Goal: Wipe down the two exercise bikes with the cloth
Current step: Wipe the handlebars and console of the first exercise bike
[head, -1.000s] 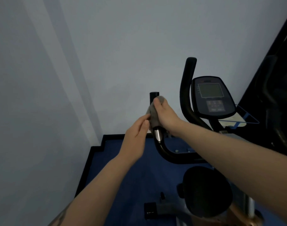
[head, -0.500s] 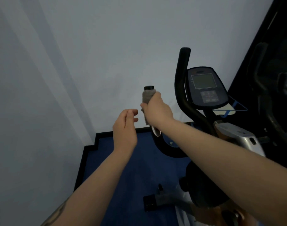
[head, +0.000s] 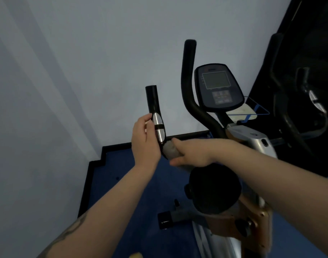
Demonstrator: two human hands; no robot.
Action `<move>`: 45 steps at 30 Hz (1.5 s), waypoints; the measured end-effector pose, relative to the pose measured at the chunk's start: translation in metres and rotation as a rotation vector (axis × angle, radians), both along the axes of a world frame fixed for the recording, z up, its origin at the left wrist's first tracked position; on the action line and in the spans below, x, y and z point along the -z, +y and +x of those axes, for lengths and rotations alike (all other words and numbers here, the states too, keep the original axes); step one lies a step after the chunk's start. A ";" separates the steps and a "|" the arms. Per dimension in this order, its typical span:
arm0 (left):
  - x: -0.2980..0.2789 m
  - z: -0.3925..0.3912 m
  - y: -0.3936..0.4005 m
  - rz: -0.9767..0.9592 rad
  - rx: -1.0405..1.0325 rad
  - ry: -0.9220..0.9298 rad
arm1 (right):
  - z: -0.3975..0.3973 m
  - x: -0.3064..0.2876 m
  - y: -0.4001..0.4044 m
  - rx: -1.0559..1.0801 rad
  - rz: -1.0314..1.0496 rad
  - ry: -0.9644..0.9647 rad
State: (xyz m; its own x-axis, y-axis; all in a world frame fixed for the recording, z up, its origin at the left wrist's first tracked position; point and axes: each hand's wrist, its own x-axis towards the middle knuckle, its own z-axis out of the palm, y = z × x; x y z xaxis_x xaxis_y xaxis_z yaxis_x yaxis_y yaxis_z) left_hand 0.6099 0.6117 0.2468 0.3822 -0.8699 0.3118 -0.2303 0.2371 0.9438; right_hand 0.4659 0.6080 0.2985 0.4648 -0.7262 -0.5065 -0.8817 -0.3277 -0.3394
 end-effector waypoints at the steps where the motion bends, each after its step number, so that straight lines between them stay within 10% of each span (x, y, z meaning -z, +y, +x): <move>1: 0.001 -0.004 0.004 -0.045 0.010 -0.068 | -0.014 -0.004 -0.001 -0.029 0.010 0.051; 7: -0.010 -0.028 0.013 -0.096 0.083 -0.281 | -0.021 0.003 0.008 -0.086 -0.165 0.081; 11: -0.022 -0.047 0.018 0.138 0.165 -0.433 | -0.048 -0.011 0.014 0.051 -0.120 -0.400; 16: -0.027 -0.073 0.016 0.326 0.195 -0.556 | -0.089 -0.022 0.019 0.420 -0.680 -0.694; 28: -0.018 -0.092 0.030 0.310 0.219 -1.155 | -0.101 0.029 0.008 0.483 -0.574 -0.348; 45: -0.023 -0.092 0.035 0.376 0.304 -1.037 | -0.099 0.055 0.030 0.518 -0.803 -0.453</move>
State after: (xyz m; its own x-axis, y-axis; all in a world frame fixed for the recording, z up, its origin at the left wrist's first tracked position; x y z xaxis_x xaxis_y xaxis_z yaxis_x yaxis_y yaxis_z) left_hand 0.5179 0.6465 0.2698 -0.1492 -0.9873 0.0546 -0.9209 0.1588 0.3559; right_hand 0.3665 0.6382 0.2437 0.0274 -0.9348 0.3541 -0.8235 -0.2219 -0.5222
